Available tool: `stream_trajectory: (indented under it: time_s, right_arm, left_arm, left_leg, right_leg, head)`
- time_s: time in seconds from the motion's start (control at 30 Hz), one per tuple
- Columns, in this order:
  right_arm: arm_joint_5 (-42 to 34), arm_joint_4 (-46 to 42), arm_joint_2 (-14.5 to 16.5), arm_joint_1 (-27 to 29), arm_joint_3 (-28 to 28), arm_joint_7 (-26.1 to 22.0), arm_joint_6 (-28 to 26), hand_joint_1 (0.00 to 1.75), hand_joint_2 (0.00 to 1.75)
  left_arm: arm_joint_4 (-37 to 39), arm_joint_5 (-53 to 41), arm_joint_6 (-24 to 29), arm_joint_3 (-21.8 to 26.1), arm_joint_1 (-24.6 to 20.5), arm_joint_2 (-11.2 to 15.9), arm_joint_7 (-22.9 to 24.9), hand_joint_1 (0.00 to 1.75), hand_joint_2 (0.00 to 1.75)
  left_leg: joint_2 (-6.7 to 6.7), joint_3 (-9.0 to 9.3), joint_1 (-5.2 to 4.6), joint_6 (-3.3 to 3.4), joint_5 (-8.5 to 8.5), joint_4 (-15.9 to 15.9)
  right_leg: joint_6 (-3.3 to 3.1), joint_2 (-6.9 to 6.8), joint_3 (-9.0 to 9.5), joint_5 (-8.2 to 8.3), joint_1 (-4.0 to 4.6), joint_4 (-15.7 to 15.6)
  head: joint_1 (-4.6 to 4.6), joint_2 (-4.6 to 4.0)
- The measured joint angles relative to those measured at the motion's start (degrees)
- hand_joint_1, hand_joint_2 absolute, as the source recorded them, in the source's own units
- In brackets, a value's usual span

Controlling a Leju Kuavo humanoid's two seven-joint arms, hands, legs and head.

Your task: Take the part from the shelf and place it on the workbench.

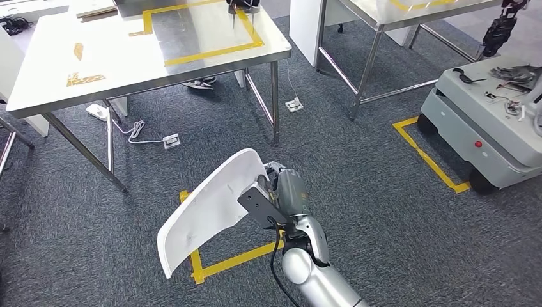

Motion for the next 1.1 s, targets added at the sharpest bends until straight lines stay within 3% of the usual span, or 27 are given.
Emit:
stream_trajectory:
  time_s: [0.2, 0.33, 0.4, 0.47, 0.5, 0.53, 0.57, 0.63, 0.7, 0.8, 0.83, 0.87, 0.93, 1.0, 1.03, 1.07, 1.1]
  right_arm:
    - [1.0, -0.1, 0.0, 0.3, 0.1, 0.1, 0.5, 1.75, 1.75]
    - [2.6, -0.3, 0.3, 0.1, 0.1, 0.2, 0.8, 1.75, 1.75]
    - [2.9, -0.4, 0.5, -0.2, 0.2, 0.2, 0.8, 1.75, 1.75]
    - [2.9, -0.4, 0.4, -0.4, 0.2, 0.3, 0.8, 1.75, 1.75]
    - [3.0, -0.4, 0.3, -0.4, 0.2, 0.3, 0.9, 1.75, 1.75]
    - [3.0, -0.4, 0.3, -0.3, 0.2, 0.3, 0.9, 1.75, 1.75]
    - [3.0, -0.4, 0.3, -0.3, 0.2, 0.4, 1.0, 1.75, 1.75]
    - [3.0, -0.4, 0.3, -0.4, 0.2, 0.5, 1.1, 1.75, 1.75]
    - [2.9, -0.5, 0.2, -0.4, 0.2, 0.5, 1.4, 1.75, 1.75]
    - [2.5, -0.6, 0.4, -0.4, 0.2, 0.5, 1.9, 1.75, 1.75]
    - [2.5, -0.6, 0.4, -0.4, 0.2, 0.5, 2.0, 1.75, 1.75]
    - [2.4, -0.7, 0.5, -0.4, 0.2, 0.5, 2.0, 1.75, 1.75]
    - [2.4, -0.8, 0.6, -0.3, 0.2, 0.5, 2.1, 1.75, 1.75]
    - [2.4, -0.8, 0.6, -0.1, 0.2, 0.5, 2.1, 1.75, 1.75]
    - [2.4, -0.8, 0.6, -0.1, 0.2, 0.5, 2.2, 1.75, 1.75]
    - [2.4, -0.8, 0.6, 0.0, 0.2, 0.5, 2.2, 1.75, 1.75]
    - [2.4, -0.9, 0.6, 0.0, 0.2, 0.5, 2.2, 1.75, 1.75]
  left_arm:
    - [0.0, 0.1, 0.0, 0.0, 0.0, 0.0, 0.3, 0.0, 1.75]
    - [0.0, 0.1, 0.0, 0.0, 0.0, 0.1, 0.7, 0.0, 1.75]
    - [0.0, 0.1, 0.0, 0.0, -0.1, 0.1, 1.0, 0.0, 1.75]
    - [0.0, 0.1, 0.0, 0.0, -0.1, 0.1, 1.1, 0.0, 1.75]
    - [0.0, 0.1, 0.0, 0.0, 0.0, 0.1, 1.2, 0.0, 1.75]
    - [0.0, 0.1, 0.0, 0.0, 0.0, 0.1, 1.2, 0.0, 1.75]
    - [0.0, 0.1, 0.0, 0.0, 0.0, 0.1, 1.3, 0.0, 1.75]
    - [0.0, 0.3, 0.0, 0.0, 0.0, 0.2, 1.2, 0.0, 1.75]
    - [-0.1, 0.4, 0.0, 0.0, -0.1, 0.3, 1.1, 0.0, 1.75]
    - [-0.1, 0.5, 0.0, 0.0, 0.3, 0.5, 1.0, 0.0, 1.75]
    - [0.0, 0.5, 0.0, 0.0, 0.4, 0.5, 1.1, 0.0, 1.75]
    - [0.0, 0.5, 0.0, 0.0, 0.4, 0.5, 1.1, 0.0, 1.75]
    - [0.0, 0.5, 0.0, 0.0, 0.2, 0.5, 1.2, 0.0, 1.75]
    - [0.0, 0.5, 0.0, 0.0, 0.0, 0.5, 1.3, 0.0, 1.75]
    - [0.0, 0.5, 0.0, 0.0, 0.0, 0.5, 1.3, 0.0, 1.75]
    - [0.0, 0.5, 0.0, 0.0, 0.0, 0.5, 1.4, 0.0, 1.75]
    - [0.0, 0.5, 0.0, 0.0, 0.1, 0.6, 1.4, 0.0, 1.75]
  left_leg:
    - [-0.01, -0.02, 0.01, -0.42, 0.02, 0.0]
    - [-0.05, 0.73, 0.28, 0.69, 0.69, -1.7]
    - [-0.13, 1.77, 0.84, 0.94, 1.57, -3.3]
    - [-0.36, 1.65, 1.08, 0.92, 1.72, -3.4]
    - [-0.62, 1.48, 1.26, 0.74, 1.69, -3.2]
    - [-1.0, 1.27, 1.52, 0.42, 1.61, -2.9]
    - [-1.47, 1.01, 1.87, -0.02, 1.48, -2.5]
    - [-2.45, 0.25, 2.55, -1.19, 0.99, -1.1]
    - [-3.12, -0.64, 2.71, -2.37, 0.44, 0.2]
    - [-3.63, -1.25, 2.75, -3.55, 0.47, 0.1]
    - [-2.87, -1.5, 2.75, -3.68, 0.19, 0.5]
    - [-1.54, -2.19, 2.66, -3.67, -0.75, 2.1]
    - [1.51, -5.12, 2.27, -3.35, -4.28, 8.6]
    - [2.51, -8.31, 1.96, -2.96, -7.22, 15.7]
    - [2.59, -8.8, 1.82, -2.67, -7.31, 16.9]
    - [2.61, -8.18, 1.65, -2.32, -6.36, 16.0]
    - [2.67, -6.55, 1.41, -1.87, -4.63, 13.0]
  right_leg:
    - [-0.1, 0.0, 0.0, -0.04, 0.0, 0.0]
    - [0.76, -0.23, 0.74, -0.06, -0.15, -0.4]
    - [1.32, -0.29, -0.78, -2.49, -0.19, 3.3]
    - [2.03, -0.29, -4.03, -6.0, -0.61, 10.2]
    - [2.41, -0.29, -5.2, -6.79, -0.91, 12.7]
    - [2.82, -0.29, -5.39, -6.47, -1.25, 13.2]
    - [3.27, -0.22, -4.42, -5.13, -1.63, 11.3]
    - [4.18, 1.02, -0.83, -2.19, -2.32, 4.5]
    - [3.67, 2.35, 0.77, -1.44, -2.54, 1.0]
    - [1.41, 1.8, 0.45, -1.67, -2.28, 1.5]
    - [0.86, 1.47, 0.51, -1.57, -2.21, 1.5]
    - [0.4, 1.08, 0.6, -1.43, -2.16, 1.4]
    - [-0.17, 0.24, 0.59, -1.27, -1.81, 1.2]
    - [-0.42, -0.69, 0.56, -1.33, -1.35, 1.2]
    - [-0.51, -1.07, 0.58, -1.39, -1.15, 1.2]
    - [-0.57, -1.35, 0.65, -1.44, -1.0, 1.2]
    - [-0.58, -1.57, 0.75, -1.51, -0.9, 1.2]
  head:
    - [0.02, 0.0]
    - [0.06, 0.0]
    - [0.25, 0.0]
    - [0.36, 0.0]
    - [0.36, 0.0]
    - [0.36, 0.0]
    - [0.36, 0.0]
    - [0.45, 0.0]
    - [0.74, 0.0]
    - [0.85, 0.0]
    - [0.77, 0.0]
    - [0.68, 0.0]
    - [0.55, 0.0]
    - [0.52, 0.0]
    - [0.53, 0.0]
    - [0.52, 0.0]
    - [0.52, 0.0]
